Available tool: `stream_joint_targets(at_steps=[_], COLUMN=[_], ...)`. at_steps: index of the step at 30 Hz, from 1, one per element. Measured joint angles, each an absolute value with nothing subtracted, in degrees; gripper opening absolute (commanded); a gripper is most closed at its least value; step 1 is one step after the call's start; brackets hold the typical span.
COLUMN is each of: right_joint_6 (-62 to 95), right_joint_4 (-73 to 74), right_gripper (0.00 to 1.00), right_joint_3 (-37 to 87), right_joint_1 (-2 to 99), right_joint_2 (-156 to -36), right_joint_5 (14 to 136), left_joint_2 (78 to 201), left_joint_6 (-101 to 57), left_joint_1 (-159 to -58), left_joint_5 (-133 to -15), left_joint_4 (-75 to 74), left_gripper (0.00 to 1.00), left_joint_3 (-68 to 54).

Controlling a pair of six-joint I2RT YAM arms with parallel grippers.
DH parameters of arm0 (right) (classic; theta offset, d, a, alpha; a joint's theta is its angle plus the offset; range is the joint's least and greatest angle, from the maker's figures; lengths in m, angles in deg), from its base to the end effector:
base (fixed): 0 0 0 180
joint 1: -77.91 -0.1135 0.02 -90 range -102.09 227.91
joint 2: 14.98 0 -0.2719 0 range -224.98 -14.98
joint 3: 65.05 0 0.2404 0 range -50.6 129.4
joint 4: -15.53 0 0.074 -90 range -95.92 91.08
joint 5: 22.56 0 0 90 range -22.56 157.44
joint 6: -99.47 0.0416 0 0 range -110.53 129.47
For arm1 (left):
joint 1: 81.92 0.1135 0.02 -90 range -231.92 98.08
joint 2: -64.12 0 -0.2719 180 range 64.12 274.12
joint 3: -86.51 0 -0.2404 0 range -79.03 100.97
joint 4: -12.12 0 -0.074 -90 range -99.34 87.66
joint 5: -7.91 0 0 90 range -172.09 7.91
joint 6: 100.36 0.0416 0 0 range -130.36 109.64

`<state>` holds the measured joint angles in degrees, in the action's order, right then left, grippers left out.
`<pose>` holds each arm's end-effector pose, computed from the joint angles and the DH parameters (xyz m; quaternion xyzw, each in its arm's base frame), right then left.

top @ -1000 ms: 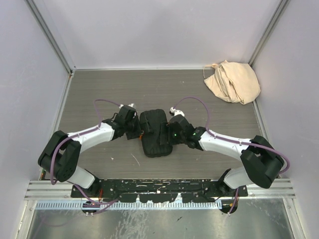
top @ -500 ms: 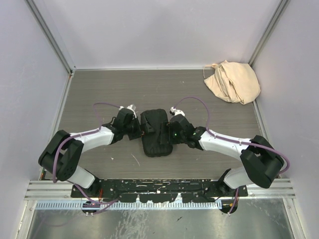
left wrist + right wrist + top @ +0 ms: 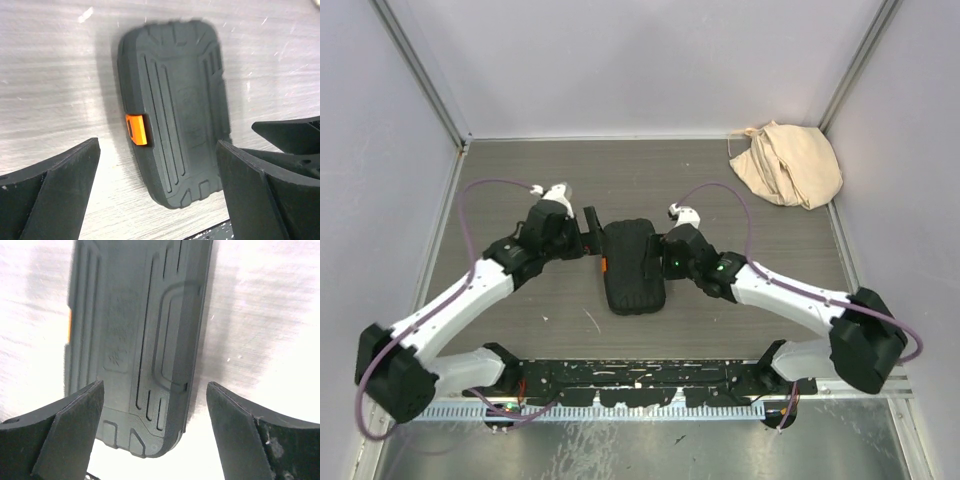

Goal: Sort the tools into containers
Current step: Close the storage box at the center of the board, then reset both arms

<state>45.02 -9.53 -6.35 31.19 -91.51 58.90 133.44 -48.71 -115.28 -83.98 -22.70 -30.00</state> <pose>0.1895 0.1922 0.2259 -0.0594 0.9127 0.2108 0.3450 0.2103 -0.1368 0.2682 -0.0464 0.9074 -0.2323 0.3471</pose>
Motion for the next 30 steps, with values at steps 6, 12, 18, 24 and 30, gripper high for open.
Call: stream_joint_targets(at_steps=[6,12,18,24,30], right_joint_6=[43.86,43.51,43.05,44.86,47.18], right_joint_4=[-10.14,-11.22,-12.64,-17.95,-19.87], right_gripper=[0.89,1.0,1.0,1.0,1.0], right_joint_3=[-5.5,-7.99,-17.1,-22.06,-24.58], right_joint_1=[31.15,31.15,31.15,31.15,31.15], right_joint_2=[-81.17,-69.57,-56.71,-49.81,-44.89], right_joint_5=[49.29,38.88,30.56,26.47,24.81], left_joint_2=[121.33,105.22,92.48,89.24,89.11], left_joint_6=[-45.41,-45.63,-46.78,-48.69,-50.08], left_joint_1=[-115.28,-115.28,-115.28,-115.28,-115.28], left_joint_5=[-94.17,-106.06,-115.06,-118.43,-118.95], left_joint_4=[-30.0,-38.06,-44.9,-50.56,-52.57], left_gripper=[0.98,0.98,0.98,0.98,0.98], left_joint_3=[-25.73,-29.3,-32.49,-34.08,-35.04])
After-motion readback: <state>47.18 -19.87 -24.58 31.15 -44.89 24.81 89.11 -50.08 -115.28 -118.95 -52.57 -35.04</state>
